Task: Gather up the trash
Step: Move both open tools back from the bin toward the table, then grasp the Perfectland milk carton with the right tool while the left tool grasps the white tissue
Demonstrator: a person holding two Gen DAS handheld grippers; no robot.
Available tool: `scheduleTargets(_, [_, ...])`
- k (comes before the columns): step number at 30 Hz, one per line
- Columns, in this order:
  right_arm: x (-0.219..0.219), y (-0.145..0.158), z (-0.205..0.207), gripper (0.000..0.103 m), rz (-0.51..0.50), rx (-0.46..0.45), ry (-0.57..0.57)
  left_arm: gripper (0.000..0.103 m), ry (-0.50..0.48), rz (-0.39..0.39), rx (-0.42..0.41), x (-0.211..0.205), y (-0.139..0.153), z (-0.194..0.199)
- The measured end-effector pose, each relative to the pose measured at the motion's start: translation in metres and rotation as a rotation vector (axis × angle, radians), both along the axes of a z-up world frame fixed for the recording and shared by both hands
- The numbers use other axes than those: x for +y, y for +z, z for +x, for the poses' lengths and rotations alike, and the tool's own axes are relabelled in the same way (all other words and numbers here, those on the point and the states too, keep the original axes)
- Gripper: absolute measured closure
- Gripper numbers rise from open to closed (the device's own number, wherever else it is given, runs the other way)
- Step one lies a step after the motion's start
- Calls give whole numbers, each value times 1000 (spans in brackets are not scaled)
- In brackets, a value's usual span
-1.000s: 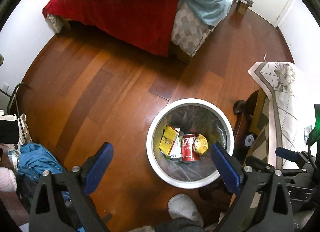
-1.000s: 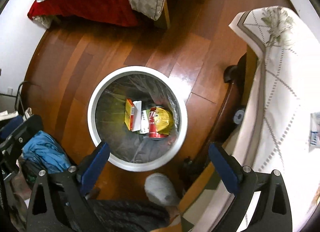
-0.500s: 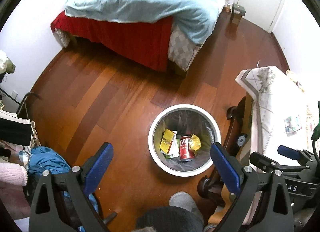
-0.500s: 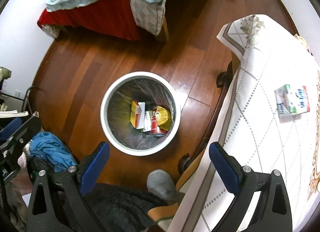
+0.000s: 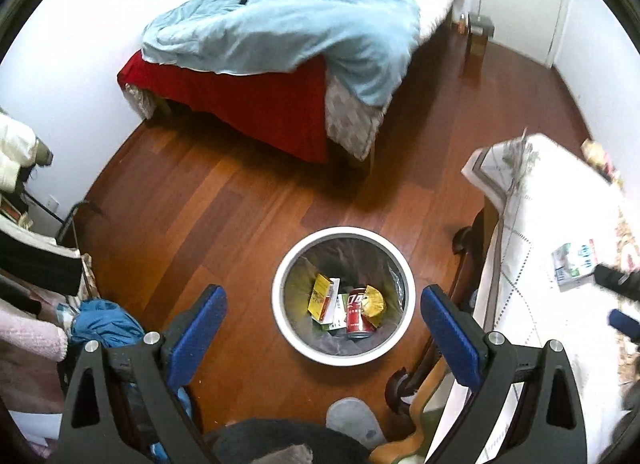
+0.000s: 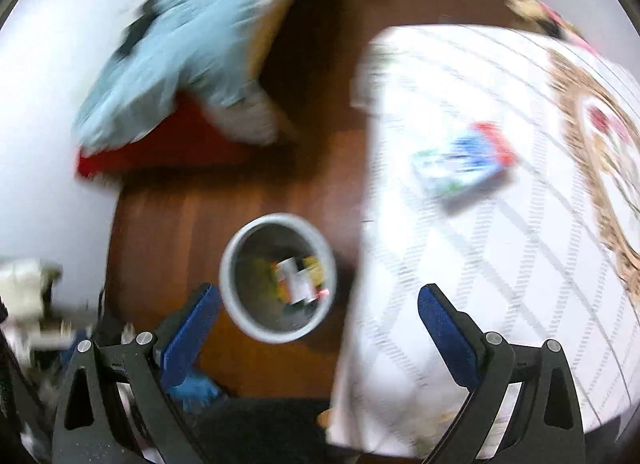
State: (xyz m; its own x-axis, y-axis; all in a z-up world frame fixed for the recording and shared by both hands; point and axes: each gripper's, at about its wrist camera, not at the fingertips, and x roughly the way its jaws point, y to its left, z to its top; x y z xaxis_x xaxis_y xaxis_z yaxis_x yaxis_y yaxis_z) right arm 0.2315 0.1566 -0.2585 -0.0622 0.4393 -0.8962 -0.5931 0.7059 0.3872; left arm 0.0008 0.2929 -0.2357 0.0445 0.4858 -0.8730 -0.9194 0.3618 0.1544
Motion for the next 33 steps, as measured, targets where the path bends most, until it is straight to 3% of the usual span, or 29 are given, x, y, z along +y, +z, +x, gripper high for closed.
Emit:
scheduleTargets(6, [-10, -46, 90, 3, -102, 46, -221, 4, -30, -25, 131, 15, -60, 61])
scheduleTargets(9, [0, -62, 113, 3, -134, 56, -263, 4, -46, -33, 189, 25, -84, 78])
scheduleTargets(14, [25, -89, 127, 3, -213, 44, -281, 4, -46, -48, 218, 36, -101, 85])
scheduleTargets(16, [28, -95, 127, 8, -240, 19, -266, 4, -44, -49, 217, 38, -101, 85])
scheduleTargets(19, [34, -90, 122, 27, -244, -60, -185, 4, -58, -45, 209, 33, -95, 83])
scheduleTargets(21, [26, -89, 120, 32, -233, -59, -143, 4, -79, -38, 201, 26, -88, 82])
scheduleTargets(26, [-41, -57, 109, 36, -172, -91, -65, 4, -192, -50, 121, -16, -58, 77])
scheduleTargets(29, [-103, -42, 98, 36, -158, -86, -57, 4, -287, -104, 47, -53, -45, 73])
scheduleTargets(33, [-180, -45, 85, 37, -176, -46, -117, 4, -415, -208, -13, -116, -41, 70])
